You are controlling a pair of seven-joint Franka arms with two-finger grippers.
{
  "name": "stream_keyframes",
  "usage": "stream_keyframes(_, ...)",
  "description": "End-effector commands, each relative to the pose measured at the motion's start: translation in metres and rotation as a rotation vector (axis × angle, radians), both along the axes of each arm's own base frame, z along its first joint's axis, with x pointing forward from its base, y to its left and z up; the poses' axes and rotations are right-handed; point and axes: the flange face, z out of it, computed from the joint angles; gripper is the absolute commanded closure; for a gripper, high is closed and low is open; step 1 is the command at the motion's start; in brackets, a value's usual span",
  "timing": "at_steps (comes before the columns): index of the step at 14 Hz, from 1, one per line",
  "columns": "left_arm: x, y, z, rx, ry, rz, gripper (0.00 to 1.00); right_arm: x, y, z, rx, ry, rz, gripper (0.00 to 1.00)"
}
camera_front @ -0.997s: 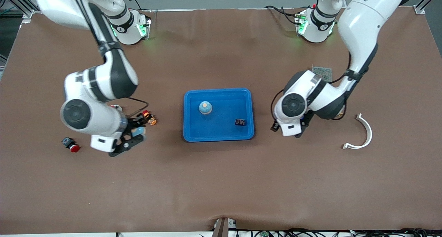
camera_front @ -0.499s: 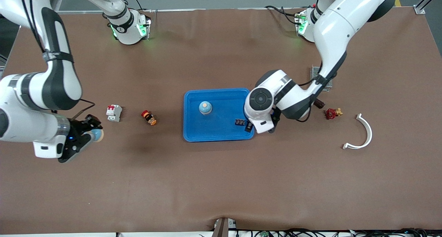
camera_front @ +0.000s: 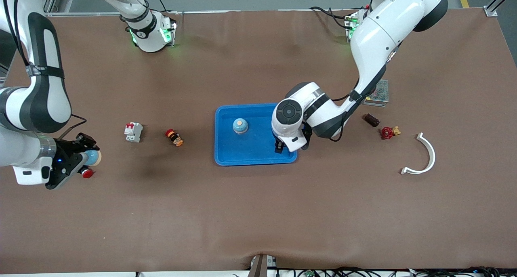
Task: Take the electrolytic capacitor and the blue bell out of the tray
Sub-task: 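Grasp the second capacitor with the left gripper while the right gripper carries the bell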
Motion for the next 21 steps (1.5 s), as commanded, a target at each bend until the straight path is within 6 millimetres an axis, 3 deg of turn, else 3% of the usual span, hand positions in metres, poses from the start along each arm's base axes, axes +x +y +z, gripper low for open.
stream_keyframes(1,0.002,-0.009,-0.006,0.003,-0.022,0.022,0.02,-0.003,-0.019,-0.01,0.003,-0.028,0.048,0.57)
stream_keyframes(7,0.006,-0.01,-0.026,-0.039,-0.043,0.031,0.28,-0.012,-0.054,-0.066,0.01,-0.06,0.095,0.57)
stream_keyframes(11,0.007,-0.007,-0.032,-0.034,-0.039,0.022,0.56,-0.029,-0.064,-0.107,0.008,-0.084,0.095,0.57)
stream_keyframes(13,0.01,-0.006,-0.027,-0.037,-0.047,0.014,0.98,-0.034,-0.064,-0.119,0.007,-0.087,0.094,0.57)
stream_keyframes(21,0.034,0.029,0.043,0.033,-0.09,-0.121,1.0,-0.057,-0.073,-0.163,0.006,-0.119,0.098,0.57)
